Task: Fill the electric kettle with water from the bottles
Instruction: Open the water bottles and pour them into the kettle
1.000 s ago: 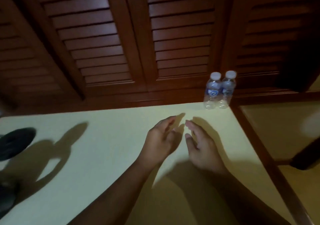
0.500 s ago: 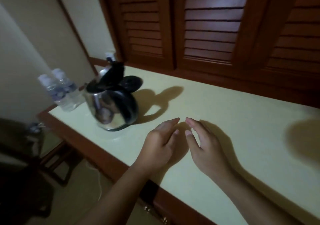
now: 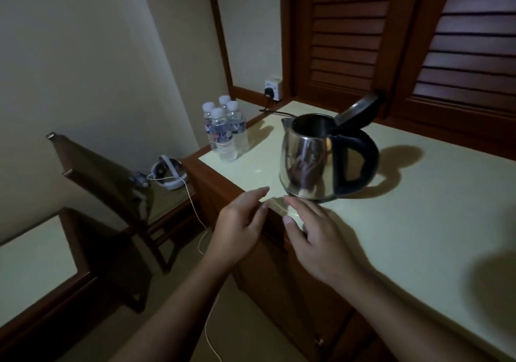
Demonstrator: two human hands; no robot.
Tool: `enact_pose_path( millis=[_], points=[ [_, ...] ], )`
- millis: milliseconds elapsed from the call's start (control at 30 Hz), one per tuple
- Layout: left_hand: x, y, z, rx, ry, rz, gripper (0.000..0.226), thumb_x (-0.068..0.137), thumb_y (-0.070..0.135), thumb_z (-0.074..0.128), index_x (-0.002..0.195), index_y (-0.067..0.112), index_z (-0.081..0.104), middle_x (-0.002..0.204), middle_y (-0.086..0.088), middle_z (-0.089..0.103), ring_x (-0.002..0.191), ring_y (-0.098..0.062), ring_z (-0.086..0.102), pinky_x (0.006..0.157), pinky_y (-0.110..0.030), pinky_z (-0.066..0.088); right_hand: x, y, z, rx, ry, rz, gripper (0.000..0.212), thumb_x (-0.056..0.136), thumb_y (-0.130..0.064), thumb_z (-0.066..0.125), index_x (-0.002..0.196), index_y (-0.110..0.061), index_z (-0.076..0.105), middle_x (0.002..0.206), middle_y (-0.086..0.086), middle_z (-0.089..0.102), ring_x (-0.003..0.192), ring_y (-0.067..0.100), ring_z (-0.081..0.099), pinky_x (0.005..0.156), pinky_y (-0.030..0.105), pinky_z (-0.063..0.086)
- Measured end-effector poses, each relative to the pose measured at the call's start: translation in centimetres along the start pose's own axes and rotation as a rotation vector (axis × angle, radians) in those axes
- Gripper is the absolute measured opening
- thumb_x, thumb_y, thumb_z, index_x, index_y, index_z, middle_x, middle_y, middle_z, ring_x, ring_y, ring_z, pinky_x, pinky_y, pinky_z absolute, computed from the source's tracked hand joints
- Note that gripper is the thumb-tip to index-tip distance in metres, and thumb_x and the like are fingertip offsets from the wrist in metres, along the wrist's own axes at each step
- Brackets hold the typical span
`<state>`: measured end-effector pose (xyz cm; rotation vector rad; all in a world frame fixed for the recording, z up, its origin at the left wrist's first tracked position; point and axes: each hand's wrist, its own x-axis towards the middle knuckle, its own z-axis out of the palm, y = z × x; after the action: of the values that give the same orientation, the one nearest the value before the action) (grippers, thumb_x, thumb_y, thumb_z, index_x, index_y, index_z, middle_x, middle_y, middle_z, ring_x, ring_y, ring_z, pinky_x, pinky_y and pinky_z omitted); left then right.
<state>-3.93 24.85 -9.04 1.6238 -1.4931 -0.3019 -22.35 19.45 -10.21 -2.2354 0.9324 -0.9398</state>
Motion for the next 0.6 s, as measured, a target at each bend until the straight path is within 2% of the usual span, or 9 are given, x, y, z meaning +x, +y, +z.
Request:
enact_pose_path(
  millis=[67, 200, 267, 433, 533, 600],
  points=[
    [1.5, -2.1, -1.9, 0.023, 0.002, -0.003, 0.037, 0.106, 0.02, 0.063, 0.143, 0.018, 0.066, 0.137, 0.004, 0.07, 0.128, -0.005, 0.063, 0.109, -0.029, 0.051, 2.4, -0.9, 2.6, -0.041, -0.02, 0.01, 0.047, 0.105, -0.034, 0.048, 0.148, -0.015, 0.05, 0.149, -0.003, 0.051, 0.139, 0.007, 0.043, 0.115, 0.021, 0.032],
    [4.8, -6.1, -4.9, 0.043, 0.011, -0.029, 0.039, 0.106, 0.02, 0.062, 0.144, 0.015, 0.064, 0.138, -0.002, 0.069, 0.127, -0.012, 0.064, 0.107, -0.026, 0.05, 7.9, -1.7, 7.1, -0.261, -0.075, 0.005, 0.058, 0.103, -0.042, 0.037, 0.148, -0.007, 0.047, 0.15, 0.008, 0.051, 0.14, 0.023, 0.043, 0.118, 0.04, 0.034],
    [6.5, -7.9, -5.9, 0.064, 0.03, -0.048, 0.039, 0.106, 0.02, 0.062, 0.144, 0.013, 0.063, 0.139, -0.005, 0.068, 0.125, -0.015, 0.065, 0.102, -0.022, 0.049, 10.4, -1.6, 8.9, -0.394, -0.129, 0.042, 0.062, 0.103, -0.045, 0.032, 0.151, -0.006, 0.041, 0.155, 0.011, 0.046, 0.145, 0.025, 0.038, 0.122, 0.041, 0.028],
    [11.1, -11.1, -6.6, 0.027, 0.143, -0.134, 0.039, 0.104, 0.027, 0.062, 0.142, 0.017, 0.06, 0.134, -0.005, 0.067, 0.119, -0.02, 0.065, 0.097, -0.036, 0.054, 13.0, -1.1, 11.3, -0.589, -0.3, 0.208, 0.069, 0.106, -0.051, 0.016, 0.163, -0.012, 0.009, 0.171, 0.004, 0.007, 0.158, 0.018, 0.002, 0.128, 0.042, 0.002],
    [13.4, -11.4, -6.1, -0.052, 0.194, -0.178, 0.045, 0.103, 0.03, 0.065, 0.145, 0.017, 0.054, 0.138, -0.004, 0.063, 0.123, -0.019, 0.061, 0.101, -0.037, 0.053, 12.9, -1.1, 11.5, -0.659, -0.353, 0.23, 0.072, 0.105, -0.056, 0.009, 0.163, -0.014, 0.0, 0.171, 0.001, -0.003, 0.157, 0.015, -0.008, 0.127, 0.043, -0.003],
    [14.7, -11.2, -5.5, -0.09, 0.226, -0.187, 0.051, 0.101, 0.033, 0.069, 0.145, 0.015, 0.052, 0.136, -0.002, 0.06, 0.122, -0.017, 0.058, 0.099, -0.034, 0.051, 13.0, -1.0, 11.6, -0.685, -0.368, 0.239, 0.073, 0.104, -0.057, 0.006, 0.162, -0.014, -0.002, 0.171, 0.0, -0.006, 0.156, 0.013, -0.011, 0.127, 0.044, -0.005]
  ],
)
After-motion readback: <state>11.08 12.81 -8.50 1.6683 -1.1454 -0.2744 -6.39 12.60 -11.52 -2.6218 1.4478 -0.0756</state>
